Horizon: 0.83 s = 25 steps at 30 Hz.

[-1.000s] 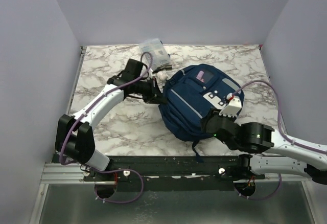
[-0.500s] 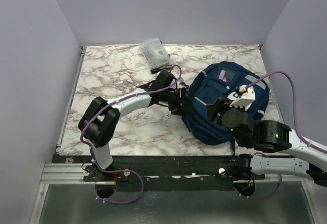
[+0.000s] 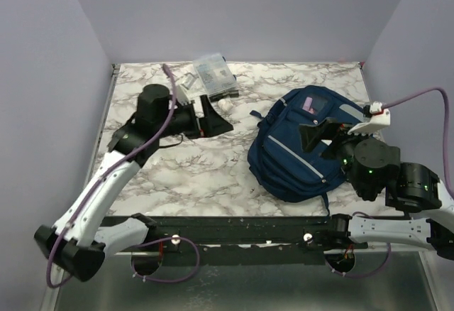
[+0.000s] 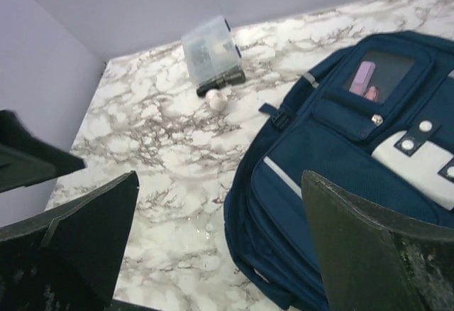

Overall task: Pack the student bag
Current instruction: Reset both arms

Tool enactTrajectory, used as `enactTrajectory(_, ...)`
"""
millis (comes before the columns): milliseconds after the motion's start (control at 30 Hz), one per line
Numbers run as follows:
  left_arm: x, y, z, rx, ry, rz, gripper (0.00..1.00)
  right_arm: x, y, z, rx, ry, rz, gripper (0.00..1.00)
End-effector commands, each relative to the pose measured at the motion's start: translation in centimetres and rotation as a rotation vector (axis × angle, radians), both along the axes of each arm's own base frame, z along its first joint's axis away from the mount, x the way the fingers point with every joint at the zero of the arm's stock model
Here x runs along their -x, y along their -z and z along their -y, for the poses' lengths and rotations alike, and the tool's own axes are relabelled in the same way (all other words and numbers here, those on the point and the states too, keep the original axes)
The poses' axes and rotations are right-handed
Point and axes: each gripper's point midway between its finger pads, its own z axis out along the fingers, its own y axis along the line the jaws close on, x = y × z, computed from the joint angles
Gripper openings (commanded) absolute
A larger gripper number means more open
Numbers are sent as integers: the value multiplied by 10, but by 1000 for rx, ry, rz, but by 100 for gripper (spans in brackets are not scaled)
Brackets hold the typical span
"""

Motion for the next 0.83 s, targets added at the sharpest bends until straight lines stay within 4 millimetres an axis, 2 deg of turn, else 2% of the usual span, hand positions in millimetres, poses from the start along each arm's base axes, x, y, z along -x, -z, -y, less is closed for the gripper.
enactTrajectory(0,13,-37,-69,-131,-189,160,98,-6,-44,25,13,66,116,100)
enactTrajectory(133,31,-95,-117,-148,-365,339,98,-5,-68,36,-21,81,169,100)
enactTrajectory(233,53,-139,-143,-117,-462,493,98,-4,-80,44,-58,88,194,100)
enactTrajectory(367,77,-174,-178,-88,-606,645,98,-2,-88,55,-88,109,215,100)
enactTrajectory(500,95,-195,-207,-59,-734,761,98,0,-90,61,-120,115,226,100)
enactTrajectory(567,102,-202,-215,-39,-771,797,98,0,-88,62,-129,118,228,100)
enactTrajectory(700,110,-208,-219,-10,-785,816,98,1,-80,63,-121,110,227,100)
enactTrajectory(800,110,-203,-218,-6,-781,806,98,4,-80,61,-122,72,226,100)
